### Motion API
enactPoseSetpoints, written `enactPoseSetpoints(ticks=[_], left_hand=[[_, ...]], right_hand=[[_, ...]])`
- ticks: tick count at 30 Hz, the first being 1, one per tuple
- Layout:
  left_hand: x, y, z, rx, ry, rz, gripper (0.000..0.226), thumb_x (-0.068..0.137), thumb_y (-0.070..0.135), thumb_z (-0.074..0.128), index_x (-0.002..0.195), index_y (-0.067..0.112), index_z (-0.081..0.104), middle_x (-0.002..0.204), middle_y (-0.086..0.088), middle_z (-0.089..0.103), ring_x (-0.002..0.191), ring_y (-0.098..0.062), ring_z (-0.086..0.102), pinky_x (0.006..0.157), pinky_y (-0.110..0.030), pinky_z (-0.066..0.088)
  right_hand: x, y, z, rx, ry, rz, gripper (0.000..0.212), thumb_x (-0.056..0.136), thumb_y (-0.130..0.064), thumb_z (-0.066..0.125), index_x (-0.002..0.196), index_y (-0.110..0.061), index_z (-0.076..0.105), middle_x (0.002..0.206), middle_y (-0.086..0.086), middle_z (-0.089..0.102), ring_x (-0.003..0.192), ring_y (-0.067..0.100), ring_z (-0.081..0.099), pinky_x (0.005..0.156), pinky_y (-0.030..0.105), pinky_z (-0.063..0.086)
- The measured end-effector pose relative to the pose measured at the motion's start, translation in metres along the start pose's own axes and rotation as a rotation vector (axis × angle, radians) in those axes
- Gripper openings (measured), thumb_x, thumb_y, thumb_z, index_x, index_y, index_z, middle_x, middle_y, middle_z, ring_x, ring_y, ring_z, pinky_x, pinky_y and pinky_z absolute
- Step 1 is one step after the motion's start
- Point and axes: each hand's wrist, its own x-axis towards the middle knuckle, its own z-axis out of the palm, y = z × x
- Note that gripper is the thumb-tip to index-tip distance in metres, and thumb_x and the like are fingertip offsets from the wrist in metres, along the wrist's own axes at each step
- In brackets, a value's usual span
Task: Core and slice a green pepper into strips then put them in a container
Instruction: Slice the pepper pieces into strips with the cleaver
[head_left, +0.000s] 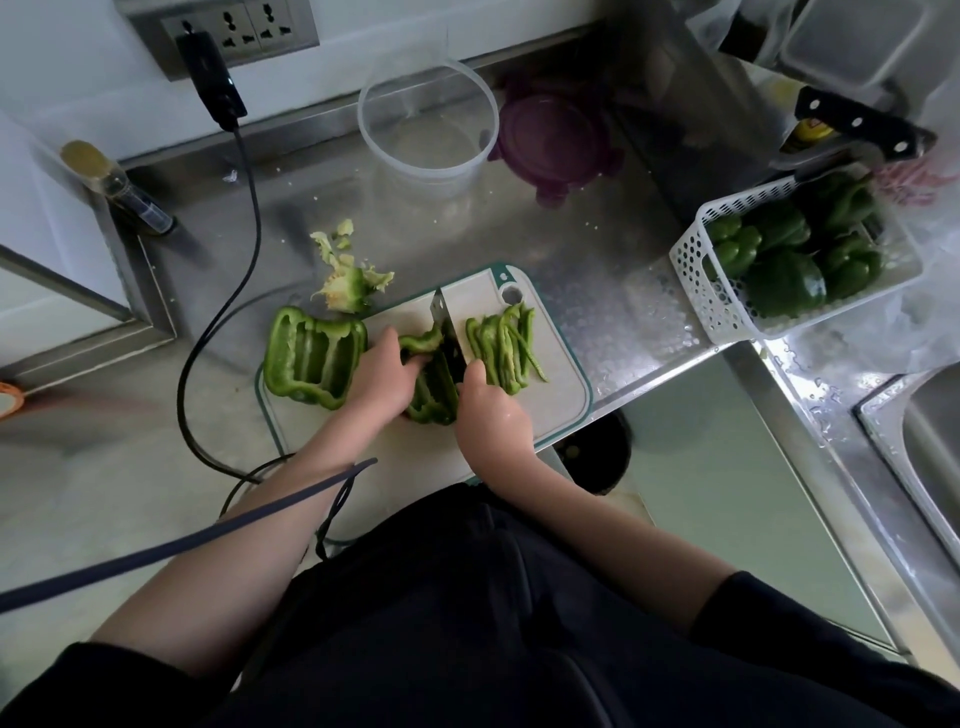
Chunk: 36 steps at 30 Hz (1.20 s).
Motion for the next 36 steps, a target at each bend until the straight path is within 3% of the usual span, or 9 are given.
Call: enactPoseSetpoints(ticks=[3,8,12,14,16,19,22,29,36], left_hand=[[0.001,-0.001,0.000,-0.010,-0.016,-0.009,0.030,0.094,0.028,0.054,0.112,0.006,0.045,0.103,-0.011,0.059,0.091,-0.028,0.058,0.068,-0.035,0.045],[0.002,-0.005,-0.004,-0.021,-0.064,-0.005,0.035,0.094,0.029,0.056,0.117,0.005,0.044,0.113,-0.015,0.060,0.102,-0.032,0.058,0.070,-0.033,0.044],[-0.011,-0.009,-0.008,-0.050,-0.061,0.040,0.044,0.095,0.026,0.053,0.131,0.005,0.038,0.123,-0.012,0.055,0.109,-0.030,0.055,0.079,-0.032,0.043],[-0.019,-0.012,-0.008,-0.086,-0.033,0.062,0.042,0.096,0.023,0.053,0.130,0.004,0.038,0.111,-0.011,0.056,0.103,-0.028,0.055,0.074,-0.029,0.040],[-0.022,-0.014,-0.008,-0.103,-0.008,0.071,0.032,0.096,0.020,0.052,0.121,0.003,0.041,0.090,-0.006,0.055,0.083,-0.024,0.054,0.062,-0.029,0.037],[-0.026,-0.016,-0.007,-0.083,0.015,0.090,0.019,0.096,0.019,0.052,0.107,0.009,0.041,0.070,0.001,0.048,0.065,-0.019,0.048,0.051,-0.028,0.032],[-0.032,-0.017,-0.003,-0.041,0.069,0.124,0.017,0.095,0.019,0.053,0.100,0.009,0.040,0.070,0.000,0.049,0.066,-0.022,0.051,0.057,-0.031,0.035],[-0.048,-0.020,0.001,0.021,0.135,0.239,0.015,0.095,0.014,0.051,0.095,0.011,0.037,0.068,-0.005,0.052,0.061,-0.024,0.055,0.052,-0.036,0.039],[-0.059,-0.019,-0.009,-0.162,0.200,0.217,0.018,0.095,0.015,0.053,0.106,0.005,0.044,0.077,-0.001,0.052,0.063,-0.017,0.051,0.057,-0.034,0.041]], right_hand=[[0.001,-0.001,0.001,-0.056,-0.015,0.002,0.041,0.095,-0.001,0.042,0.133,-0.007,0.026,0.082,0.008,0.060,0.067,0.026,0.058,0.053,0.033,0.042],[-0.002,-0.004,0.001,-0.108,0.002,-0.054,0.058,0.089,0.006,0.042,0.141,-0.005,0.018,0.062,-0.002,0.036,0.062,0.023,0.051,0.054,0.031,0.041],[-0.003,-0.004,0.000,-0.156,0.003,-0.103,0.066,0.089,0.007,0.044,0.145,-0.005,0.013,0.070,0.001,0.043,0.064,0.024,0.051,0.054,0.032,0.043],[-0.004,-0.005,-0.001,-0.196,0.018,-0.132,0.066,0.088,0.008,0.046,0.144,-0.004,0.014,0.065,-0.001,0.039,0.062,0.024,0.050,0.053,0.032,0.041],[-0.005,-0.006,-0.001,-0.217,0.019,-0.157,0.063,0.086,0.008,0.047,0.141,-0.003,0.018,0.061,-0.001,0.035,0.060,0.024,0.050,0.051,0.032,0.040],[-0.004,-0.005,-0.001,-0.218,0.019,-0.180,0.057,0.086,0.009,0.047,0.136,-0.003,0.023,0.064,0.001,0.043,0.061,0.026,0.053,0.052,0.033,0.040],[-0.003,-0.005,-0.003,-0.209,0.020,-0.183,0.052,0.086,0.008,0.047,0.133,-0.004,0.025,0.083,0.007,0.060,0.068,0.028,0.060,0.054,0.034,0.041],[-0.002,-0.005,-0.002,-0.189,0.034,-0.195,0.047,0.088,0.005,0.046,0.130,-0.003,0.027,0.067,0.001,0.042,0.061,0.025,0.052,0.052,0.034,0.042],[-0.001,-0.003,-0.004,-0.172,0.026,-0.171,0.053,0.085,0.011,0.044,0.132,-0.004,0.026,0.072,0.003,0.045,0.064,0.028,0.056,0.054,0.036,0.046]])
